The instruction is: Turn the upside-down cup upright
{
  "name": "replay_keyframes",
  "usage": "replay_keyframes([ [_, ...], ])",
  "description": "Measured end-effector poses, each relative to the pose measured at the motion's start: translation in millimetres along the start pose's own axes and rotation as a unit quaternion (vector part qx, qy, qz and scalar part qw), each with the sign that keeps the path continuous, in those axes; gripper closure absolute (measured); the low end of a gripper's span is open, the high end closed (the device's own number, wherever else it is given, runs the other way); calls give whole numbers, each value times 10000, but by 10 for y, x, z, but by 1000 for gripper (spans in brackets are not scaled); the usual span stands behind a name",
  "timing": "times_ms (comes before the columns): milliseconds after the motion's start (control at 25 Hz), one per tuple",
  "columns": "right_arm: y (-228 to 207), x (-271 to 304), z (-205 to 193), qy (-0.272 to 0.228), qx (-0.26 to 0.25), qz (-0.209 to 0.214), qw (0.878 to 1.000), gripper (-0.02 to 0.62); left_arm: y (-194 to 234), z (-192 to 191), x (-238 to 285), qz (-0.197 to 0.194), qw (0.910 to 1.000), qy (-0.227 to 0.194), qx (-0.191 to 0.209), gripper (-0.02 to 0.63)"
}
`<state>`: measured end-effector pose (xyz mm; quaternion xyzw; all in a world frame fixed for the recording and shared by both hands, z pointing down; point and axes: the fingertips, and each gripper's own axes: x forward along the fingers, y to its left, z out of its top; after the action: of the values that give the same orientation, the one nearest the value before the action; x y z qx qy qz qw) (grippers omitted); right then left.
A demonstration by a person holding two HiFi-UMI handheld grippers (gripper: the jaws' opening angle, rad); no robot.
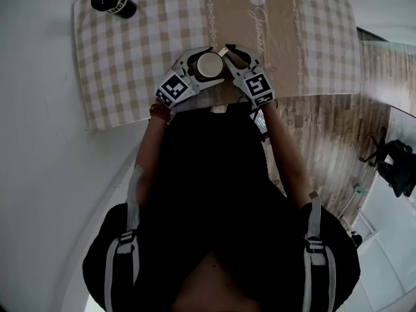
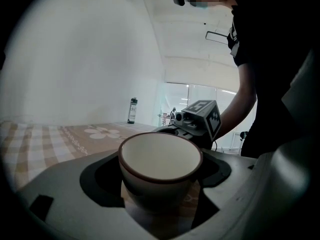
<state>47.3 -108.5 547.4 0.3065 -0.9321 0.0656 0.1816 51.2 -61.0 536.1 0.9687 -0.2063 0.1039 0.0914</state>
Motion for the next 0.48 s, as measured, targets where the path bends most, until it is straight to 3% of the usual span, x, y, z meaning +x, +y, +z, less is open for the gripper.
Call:
replay_keyframes([
  [240,16,22,-26,32,124,377,9992,518,-39,2,30,-226,9996,50,151,186],
  [480,16,31,-38,-13,421,334,9986,541,-29,-5,44,-129,9999,60,47,181],
])
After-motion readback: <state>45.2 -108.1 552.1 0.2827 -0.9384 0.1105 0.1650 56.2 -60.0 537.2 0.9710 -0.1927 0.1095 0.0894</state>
